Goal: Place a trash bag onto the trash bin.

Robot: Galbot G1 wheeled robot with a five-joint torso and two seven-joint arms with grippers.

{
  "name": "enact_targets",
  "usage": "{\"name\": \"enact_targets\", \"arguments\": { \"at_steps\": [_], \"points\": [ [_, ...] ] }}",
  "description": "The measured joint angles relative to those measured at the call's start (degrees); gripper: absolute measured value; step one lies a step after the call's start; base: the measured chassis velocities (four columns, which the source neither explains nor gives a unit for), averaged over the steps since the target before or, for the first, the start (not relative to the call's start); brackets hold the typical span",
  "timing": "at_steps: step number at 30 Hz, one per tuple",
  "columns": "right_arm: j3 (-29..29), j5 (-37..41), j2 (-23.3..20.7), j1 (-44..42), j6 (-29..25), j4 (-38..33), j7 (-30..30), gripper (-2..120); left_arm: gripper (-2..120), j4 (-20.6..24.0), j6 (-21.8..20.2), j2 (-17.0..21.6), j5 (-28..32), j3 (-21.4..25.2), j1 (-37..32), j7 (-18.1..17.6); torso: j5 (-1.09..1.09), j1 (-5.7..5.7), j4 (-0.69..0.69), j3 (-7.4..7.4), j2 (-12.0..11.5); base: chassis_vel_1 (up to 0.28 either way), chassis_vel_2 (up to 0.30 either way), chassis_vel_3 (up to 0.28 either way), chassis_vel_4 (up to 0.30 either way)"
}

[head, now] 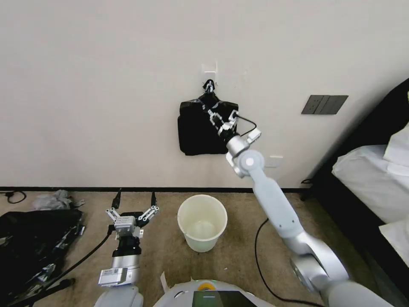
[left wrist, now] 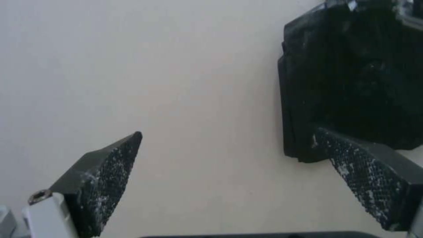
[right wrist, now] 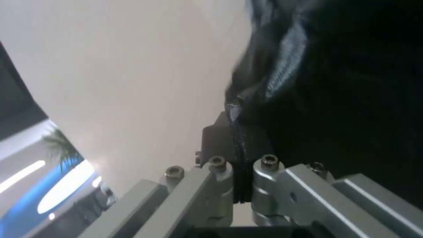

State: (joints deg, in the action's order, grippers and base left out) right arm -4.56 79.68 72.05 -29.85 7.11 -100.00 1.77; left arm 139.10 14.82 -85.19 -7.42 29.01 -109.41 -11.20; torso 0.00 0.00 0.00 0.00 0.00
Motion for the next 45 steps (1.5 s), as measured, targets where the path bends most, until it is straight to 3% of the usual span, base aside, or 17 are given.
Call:
{"name": "enact_targets", "arguments": {
  "at_steps": [30, 45],
  "points": [
    [-2.23, -16.92, -7.58, -32.37, -1.63, -19.09, -2.29, 0, 100, -1.09, 0.47, 1.17, 0.12, -1.58, 0.94, -0.09, -0.01, 0.0, 0.0, 0.0, 0.0, 0.0, 0.0, 0.0, 0.0],
    [-0.38, -25.52, -10.31, -41.68, -2.97, -23.79, -2.72, 0, 100, -2.42, 0.47, 2.46, 0.31, -2.09, 2.52, -0.1, 0.0, 0.0, 0.0, 0.0, 0.0, 0.0, 0.0, 0.0, 0.0]
  ]
}}
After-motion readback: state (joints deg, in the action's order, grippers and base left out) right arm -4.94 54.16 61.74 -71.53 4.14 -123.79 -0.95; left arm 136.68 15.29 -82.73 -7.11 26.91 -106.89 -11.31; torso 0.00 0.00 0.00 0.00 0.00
